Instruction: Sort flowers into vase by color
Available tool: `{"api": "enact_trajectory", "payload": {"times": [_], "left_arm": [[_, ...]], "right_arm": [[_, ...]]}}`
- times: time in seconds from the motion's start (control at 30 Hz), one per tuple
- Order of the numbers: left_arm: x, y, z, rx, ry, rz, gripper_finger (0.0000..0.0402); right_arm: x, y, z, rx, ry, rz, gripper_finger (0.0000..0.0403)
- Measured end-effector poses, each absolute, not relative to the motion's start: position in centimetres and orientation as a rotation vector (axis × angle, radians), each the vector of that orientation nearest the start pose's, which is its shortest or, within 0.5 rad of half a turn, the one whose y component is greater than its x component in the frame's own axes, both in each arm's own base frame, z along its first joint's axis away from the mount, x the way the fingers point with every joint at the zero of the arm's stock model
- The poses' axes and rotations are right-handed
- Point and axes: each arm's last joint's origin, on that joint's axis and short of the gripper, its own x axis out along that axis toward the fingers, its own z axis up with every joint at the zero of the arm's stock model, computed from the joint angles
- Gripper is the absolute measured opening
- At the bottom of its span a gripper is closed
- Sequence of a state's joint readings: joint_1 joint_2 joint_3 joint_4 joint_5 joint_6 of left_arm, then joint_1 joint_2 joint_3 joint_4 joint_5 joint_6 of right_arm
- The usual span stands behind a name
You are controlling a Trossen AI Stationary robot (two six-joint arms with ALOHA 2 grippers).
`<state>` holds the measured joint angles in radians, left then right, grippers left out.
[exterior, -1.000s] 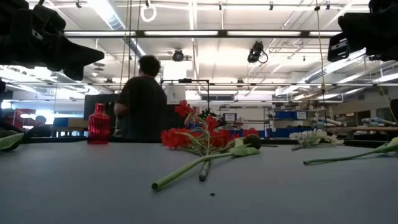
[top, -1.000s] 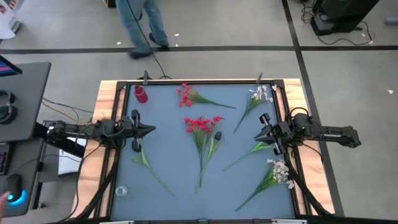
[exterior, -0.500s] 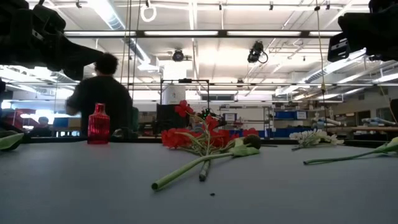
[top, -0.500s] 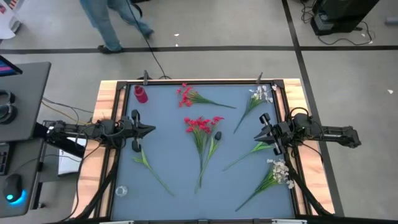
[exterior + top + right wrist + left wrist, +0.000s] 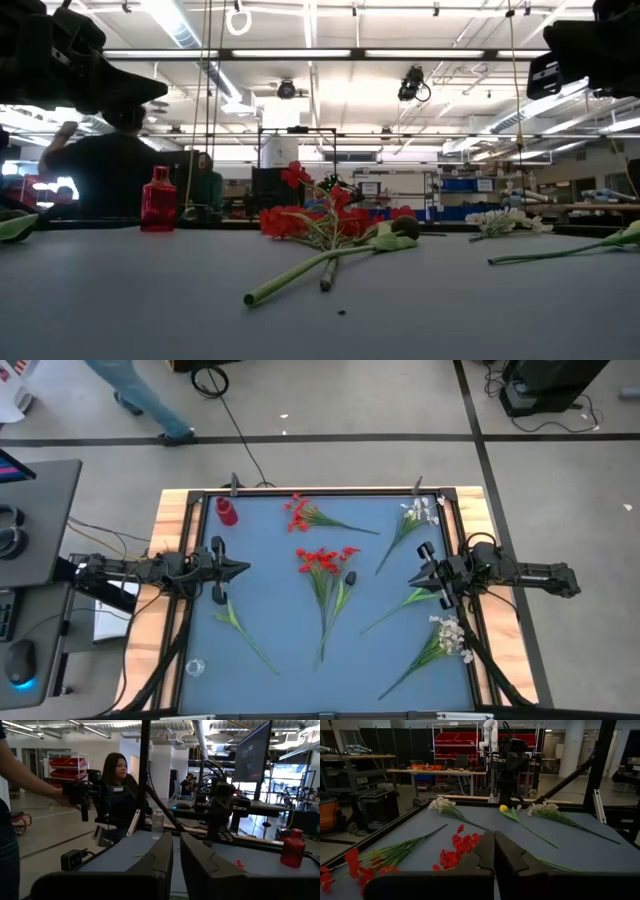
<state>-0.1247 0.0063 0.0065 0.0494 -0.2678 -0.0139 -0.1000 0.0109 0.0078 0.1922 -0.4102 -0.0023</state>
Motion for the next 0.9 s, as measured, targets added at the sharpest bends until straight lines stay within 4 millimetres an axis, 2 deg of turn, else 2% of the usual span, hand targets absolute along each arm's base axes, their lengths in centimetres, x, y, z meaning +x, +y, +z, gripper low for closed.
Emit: {"api": "enact_trajectory", "payload": {"times": [0.17,0.3,0.47,0.67,0.9], "left_arm": [[9.6,-0.3,17.3,-0.035,-0.078,0.203,0.0005],[9.6,-0.3,17.9,-0.132,-0.153,0.195,0.0005],[9.4,-0.2,18.7,-0.230,-0.238,0.182,0.0005],[9.3,-0.2,19.2,-0.303,-0.307,0.167,0.0005],[9.0,0.0,19.9,-0.393,-0.391,0.224,0.0005]], "right_arm": [[9.5,0.2,18.3,-0.066,-0.187,0.288,0.0045],[9.4,0.0,18.7,-0.048,-0.224,0.246,0.0045],[8.8,-0.2,20.6,-0.004,-0.423,0.146,0.0045],[7.6,-0.9,22.7,0.077,-0.689,-0.108,0.0045],[5.4,-1.1,24.6,0.275,-1.013,-0.123,0.0045]]}}
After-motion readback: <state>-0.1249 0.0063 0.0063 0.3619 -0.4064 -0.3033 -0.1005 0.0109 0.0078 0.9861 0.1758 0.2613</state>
